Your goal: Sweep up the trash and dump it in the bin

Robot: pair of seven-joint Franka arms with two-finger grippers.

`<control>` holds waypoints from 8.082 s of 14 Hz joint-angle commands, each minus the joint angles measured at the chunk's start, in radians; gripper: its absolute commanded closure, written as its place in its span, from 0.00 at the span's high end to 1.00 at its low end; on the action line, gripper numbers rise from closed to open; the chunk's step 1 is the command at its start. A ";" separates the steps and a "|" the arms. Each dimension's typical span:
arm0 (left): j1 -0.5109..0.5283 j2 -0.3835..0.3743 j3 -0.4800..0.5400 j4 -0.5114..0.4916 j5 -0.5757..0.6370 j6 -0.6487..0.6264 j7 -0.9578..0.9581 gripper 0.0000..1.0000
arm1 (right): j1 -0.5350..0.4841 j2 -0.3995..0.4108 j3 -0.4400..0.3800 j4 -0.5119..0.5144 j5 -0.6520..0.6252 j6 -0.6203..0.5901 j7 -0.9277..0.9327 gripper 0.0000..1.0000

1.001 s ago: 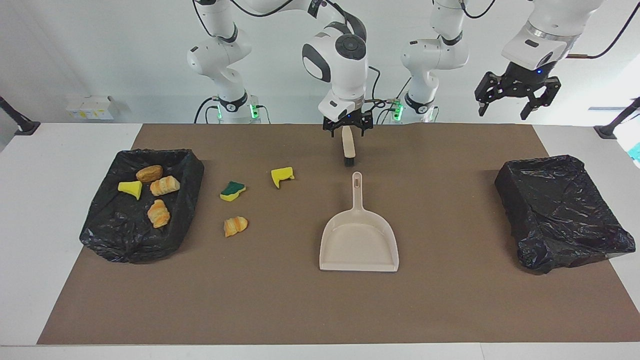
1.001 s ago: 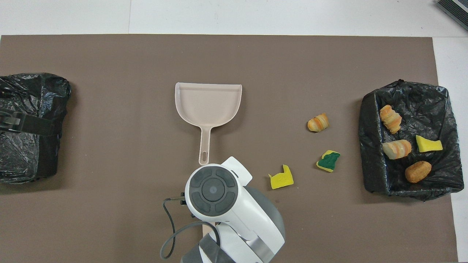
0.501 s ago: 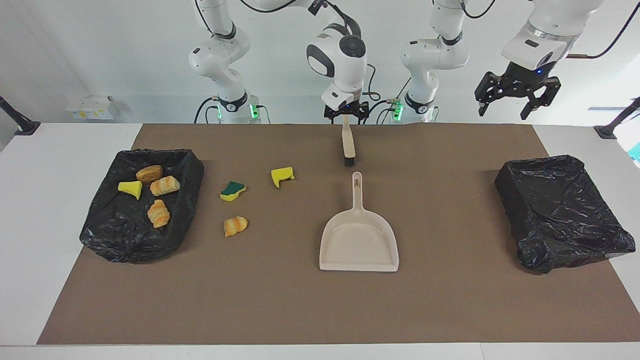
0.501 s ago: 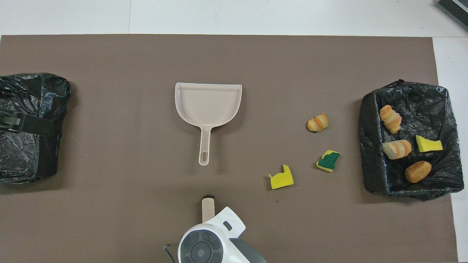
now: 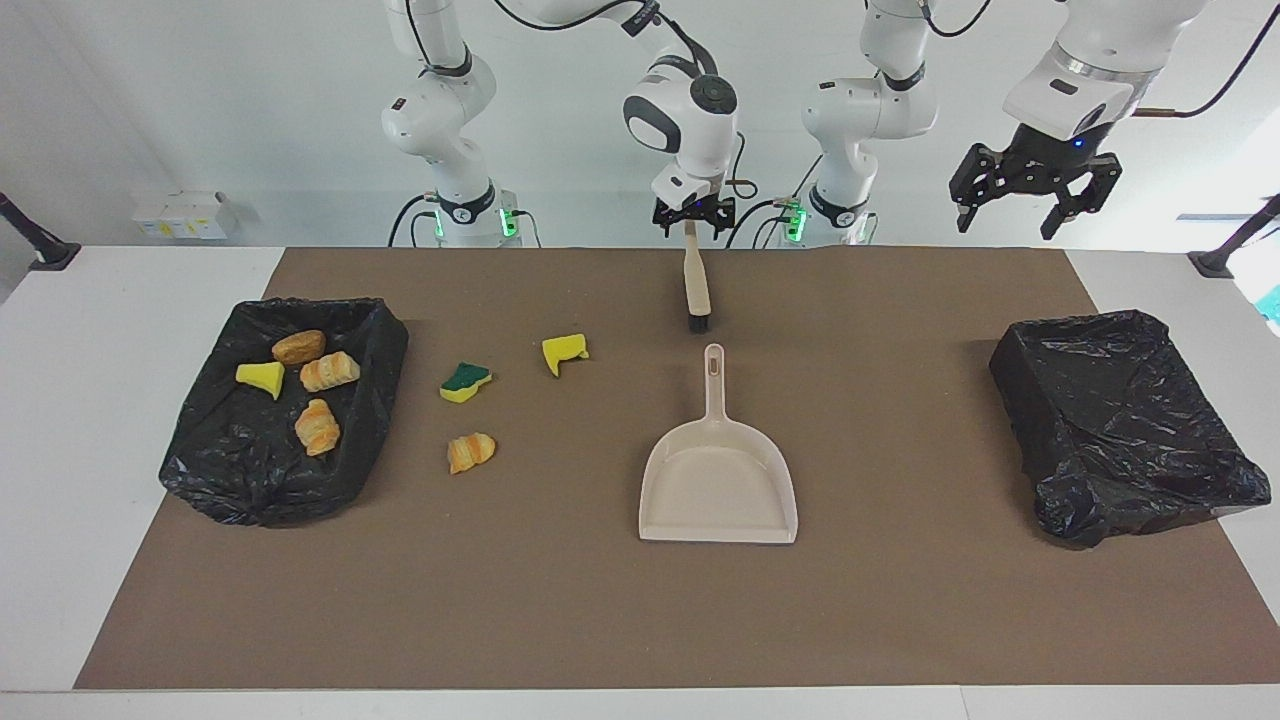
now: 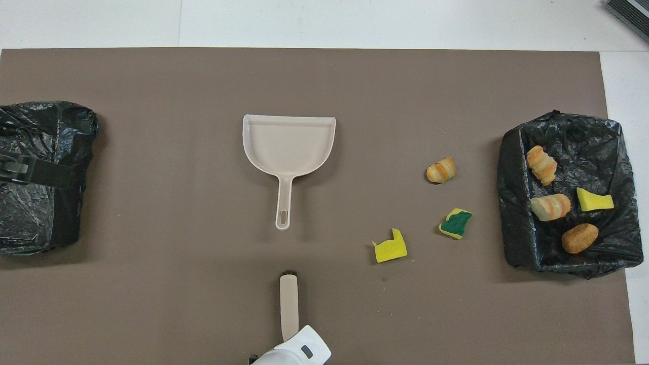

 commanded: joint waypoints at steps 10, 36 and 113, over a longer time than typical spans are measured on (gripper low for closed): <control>-0.127 -0.048 -0.027 -0.172 -0.053 0.103 -0.190 1.00 | 0.027 -0.046 0.000 -0.044 0.096 0.018 -0.130 0.55; -0.450 0.377 -0.026 -0.401 -0.012 0.786 -0.616 1.00 | -0.408 -0.222 -0.014 0.054 -0.149 -0.526 -0.275 0.00; -0.491 0.047 -0.021 -0.810 0.194 0.728 0.607 0.00 | -0.401 -0.115 0.034 -0.079 0.263 -0.111 -0.582 0.00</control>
